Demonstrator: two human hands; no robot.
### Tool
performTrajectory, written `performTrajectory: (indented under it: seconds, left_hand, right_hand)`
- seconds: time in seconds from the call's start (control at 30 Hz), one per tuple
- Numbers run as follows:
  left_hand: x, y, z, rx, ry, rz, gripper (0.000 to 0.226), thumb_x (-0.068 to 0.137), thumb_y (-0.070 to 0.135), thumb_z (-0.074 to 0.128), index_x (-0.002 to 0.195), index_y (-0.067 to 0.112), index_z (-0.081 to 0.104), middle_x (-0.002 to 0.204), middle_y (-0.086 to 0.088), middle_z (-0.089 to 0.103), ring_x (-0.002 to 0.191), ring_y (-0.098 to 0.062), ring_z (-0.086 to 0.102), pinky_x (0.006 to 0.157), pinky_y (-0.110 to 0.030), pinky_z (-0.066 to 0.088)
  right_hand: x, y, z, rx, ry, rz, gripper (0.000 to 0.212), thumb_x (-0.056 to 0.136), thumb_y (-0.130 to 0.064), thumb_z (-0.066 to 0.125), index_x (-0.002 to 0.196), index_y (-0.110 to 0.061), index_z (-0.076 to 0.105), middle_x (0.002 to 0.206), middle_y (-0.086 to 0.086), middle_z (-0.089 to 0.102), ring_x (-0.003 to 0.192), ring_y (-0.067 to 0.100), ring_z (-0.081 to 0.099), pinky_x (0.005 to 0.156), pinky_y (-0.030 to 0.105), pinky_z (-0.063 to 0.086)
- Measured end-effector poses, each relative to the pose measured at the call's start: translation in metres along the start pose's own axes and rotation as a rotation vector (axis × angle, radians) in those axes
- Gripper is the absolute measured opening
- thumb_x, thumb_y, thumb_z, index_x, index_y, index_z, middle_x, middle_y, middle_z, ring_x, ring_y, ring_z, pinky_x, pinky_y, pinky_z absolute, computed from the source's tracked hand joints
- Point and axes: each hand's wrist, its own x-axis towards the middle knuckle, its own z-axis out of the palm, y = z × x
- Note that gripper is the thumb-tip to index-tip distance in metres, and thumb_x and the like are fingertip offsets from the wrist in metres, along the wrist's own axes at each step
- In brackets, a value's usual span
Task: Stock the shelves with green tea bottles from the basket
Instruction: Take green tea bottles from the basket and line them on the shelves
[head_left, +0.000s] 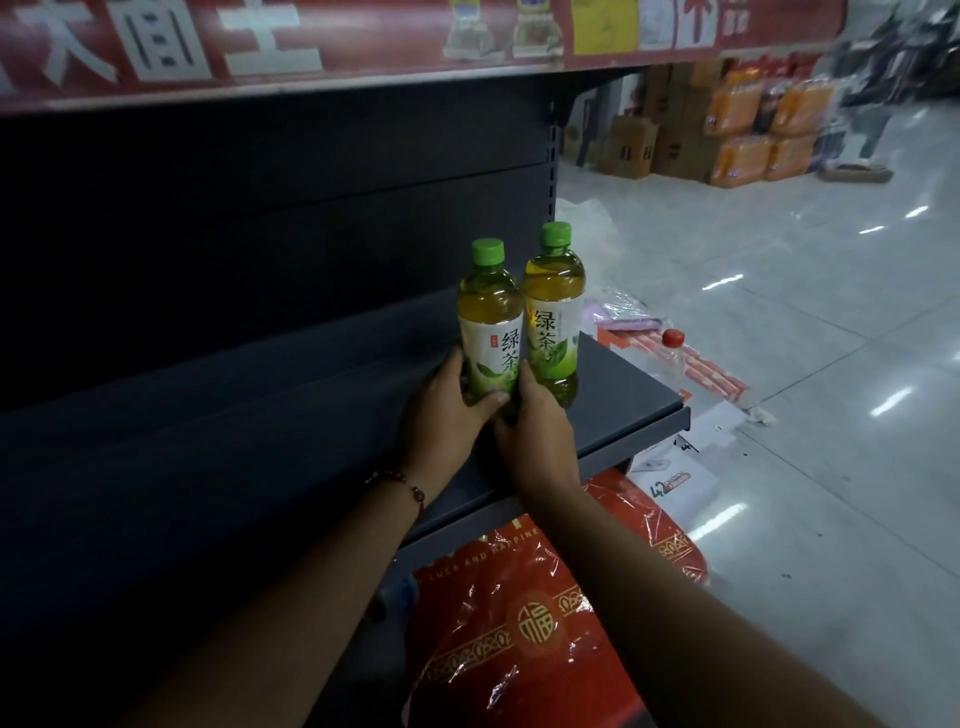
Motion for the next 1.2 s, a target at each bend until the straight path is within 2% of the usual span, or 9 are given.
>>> performTrajectory:
  seconds: [0.3,0.43,0.5,0.6,0.7,0.77,0.83,1.1,1.2]
  left_hand:
    - [0.013,-0.001,0.004,0.085,-0.022,-0.029,0.068,0.08,0.036,0.077,0.14,0.032,0.044,0.128,0.001,0.065,0.116,-0.019,0.062,0.093,-0.047,0.055]
    - [0.008,0.014,-0.001,0.19,-0.053,-0.062,0.064,0.088,0.036,0.07,0.144,0.025,0.041,0.134,-0.004,0.061,0.119,-0.026,0.06,0.094,-0.045,0.052]
    - [0.002,0.025,-0.007,0.313,-0.1,-0.088,0.055,0.094,0.037,0.062,0.144,0.023,0.042,0.133,-0.005,0.061,0.118,-0.028,0.059,0.087,-0.038,0.05]
    - [-0.022,0.041,-0.018,0.488,-0.157,-0.061,0.045,0.099,0.038,0.053,0.14,0.021,0.046,0.127,-0.007,0.062,0.112,-0.026,0.06,0.077,-0.033,0.043]
    - [-0.063,0.053,-0.021,0.58,-0.172,0.054,0.052,0.099,0.042,0.05,0.146,0.022,0.041,0.138,-0.006,0.054,0.124,-0.025,0.052,0.094,-0.039,0.043]
    - [-0.095,0.064,-0.015,0.607,-0.213,0.148,0.061,0.099,0.048,0.047,0.152,0.023,0.033,0.153,-0.004,0.04,0.139,-0.024,0.038,0.111,-0.042,0.031]
    - [-0.128,0.078,-0.001,0.641,-0.309,0.226,0.065,0.098,0.053,0.045,0.155,0.026,0.027,0.161,-0.006,0.027,0.147,-0.025,0.025,0.118,-0.043,0.019]
    - [-0.261,0.148,0.093,0.654,-0.701,0.608,0.067,0.097,0.055,0.044,0.155,0.029,0.022,0.165,-0.008,0.016,0.151,-0.03,0.013,0.122,-0.047,0.012]
    - [-0.297,0.162,0.121,0.616,-0.801,0.689,0.062,0.099,0.051,0.043,0.153,0.026,0.028,0.161,-0.008,0.024,0.148,-0.031,0.019,0.121,-0.048,0.016]
  right_hand:
    - [0.013,-0.007,0.001,0.006,-0.028,0.09,0.064,0.097,-0.024,0.056,0.155,-0.019,0.028,0.138,0.011,0.056,0.122,0.028,0.057,0.096,0.037,0.047]
    - [0.012,-0.011,-0.007,-0.038,-0.136,0.128,0.074,0.096,-0.023,0.056,0.158,-0.017,0.015,0.143,0.012,0.053,0.126,0.028,0.054,0.101,0.04,0.047]
    - [0.006,-0.012,-0.019,-0.092,-0.205,0.118,0.077,0.095,-0.023,0.057,0.158,-0.015,0.013,0.141,0.012,0.054,0.124,0.027,0.055,0.1,0.041,0.049]
    - [-0.014,-0.012,-0.044,-0.178,-0.289,0.028,0.072,0.094,-0.023,0.061,0.156,-0.018,0.023,0.144,0.008,0.051,0.129,0.025,0.052,0.102,0.039,0.047]
    - [-0.049,-0.003,-0.078,-0.345,-0.328,-0.06,0.08,0.094,-0.03,0.063,0.158,-0.021,0.016,0.162,0.007,0.027,0.148,0.029,0.027,0.117,0.042,0.033]
    - [-0.079,0.008,-0.106,-0.484,-0.336,-0.084,0.083,0.095,-0.037,0.061,0.159,-0.022,0.011,0.165,0.004,0.016,0.152,0.03,0.013,0.121,0.042,0.02]
    - [-0.118,0.024,-0.136,-0.608,-0.351,-0.06,0.081,0.096,-0.043,0.056,0.159,-0.023,0.009,0.166,0.004,0.011,0.153,0.03,0.007,0.123,0.041,0.011]
    - [-0.304,0.109,-0.236,-0.779,-0.377,0.502,0.077,0.099,-0.051,0.046,0.159,-0.025,0.006,0.167,0.007,0.002,0.153,0.033,-0.001,0.123,0.045,0.004]
    - [-0.368,0.131,-0.254,-0.777,-0.397,0.67,0.078,0.099,-0.053,0.046,0.159,-0.026,0.005,0.167,0.008,0.001,0.153,0.035,-0.001,0.122,0.047,0.006]
